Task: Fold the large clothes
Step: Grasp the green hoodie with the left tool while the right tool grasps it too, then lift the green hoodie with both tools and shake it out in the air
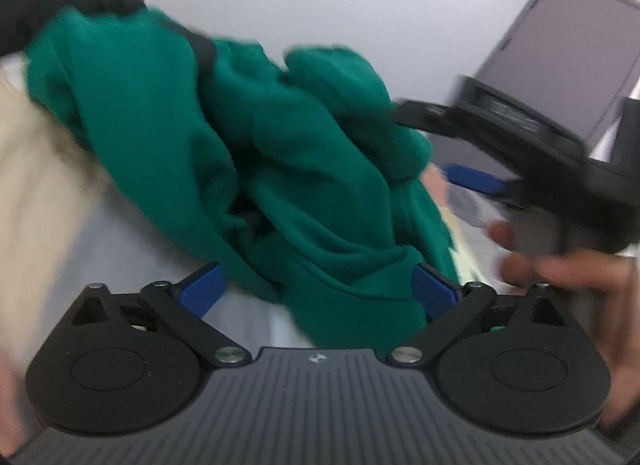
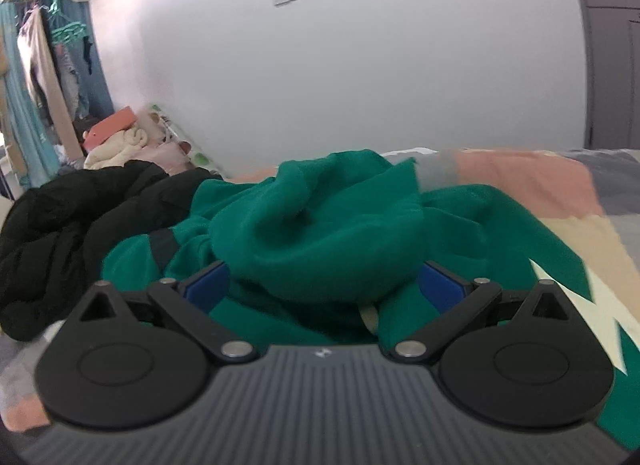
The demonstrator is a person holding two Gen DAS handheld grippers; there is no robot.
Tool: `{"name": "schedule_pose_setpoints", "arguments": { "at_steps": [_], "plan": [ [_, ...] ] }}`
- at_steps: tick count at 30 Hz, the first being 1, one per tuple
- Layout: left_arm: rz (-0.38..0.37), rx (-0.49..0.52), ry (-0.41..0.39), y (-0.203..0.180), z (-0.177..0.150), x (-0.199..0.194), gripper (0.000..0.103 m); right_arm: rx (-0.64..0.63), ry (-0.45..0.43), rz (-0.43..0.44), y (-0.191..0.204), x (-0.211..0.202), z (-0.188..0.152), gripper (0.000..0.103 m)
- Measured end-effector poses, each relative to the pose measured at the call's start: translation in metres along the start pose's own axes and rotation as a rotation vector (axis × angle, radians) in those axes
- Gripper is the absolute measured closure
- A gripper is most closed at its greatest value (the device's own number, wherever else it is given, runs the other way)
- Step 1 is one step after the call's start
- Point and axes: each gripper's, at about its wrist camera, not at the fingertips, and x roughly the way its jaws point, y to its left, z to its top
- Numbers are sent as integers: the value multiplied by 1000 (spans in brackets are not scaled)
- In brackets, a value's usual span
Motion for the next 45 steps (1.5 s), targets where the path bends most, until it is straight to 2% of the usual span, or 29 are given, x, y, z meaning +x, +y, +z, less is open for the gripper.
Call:
{"name": "schedule_pose_setpoints", "arguments": {
  "at_steps": [4,6,8,10,12,15,18,24,29,32,37,41,45],
  "plan": [
    [-114,-38,53,9,-12,33,15,-1,11,30,-8,34,-9,5],
    [-148,-46,81,10,-20,50,19,-19,9,29,-8,42,-11,23],
    [-147,-59,87,11,-26,64,23,-41,-3,50,-7,45,-9,39],
    [-151,-66,66,10,-30,72,31,-76,-21,53,-4,42,-6,65],
    [-141,-82,62,6,-32,79,53,-117,-57,45,-2,32,-3,76],
    [-122,-57,46,-6,-33,76,73,-117,-96,33,-10,14,4,80],
    [-106,-66,20,-15,-31,63,82,-80,-142,17,-23,-5,13,82],
    [-75,-134,-105,-14,-23,-1,86,-21,-280,-9,-43,-66,31,83],
    [-22,-216,-234,6,-21,-66,87,15,-340,2,-59,-116,32,83],
    [3,-267,-322,18,-15,-98,88,13,-375,37,-55,-138,27,83],
    [67,-325,-405,35,11,-130,88,8,-429,127,-44,-176,27,83],
    [141,-327,-428,51,33,-147,88,18,-403,210,-30,-194,13,83],
    [210,-353,-424,75,53,-160,88,42,-254,309,-11,-197,-16,83]
  ]
}}
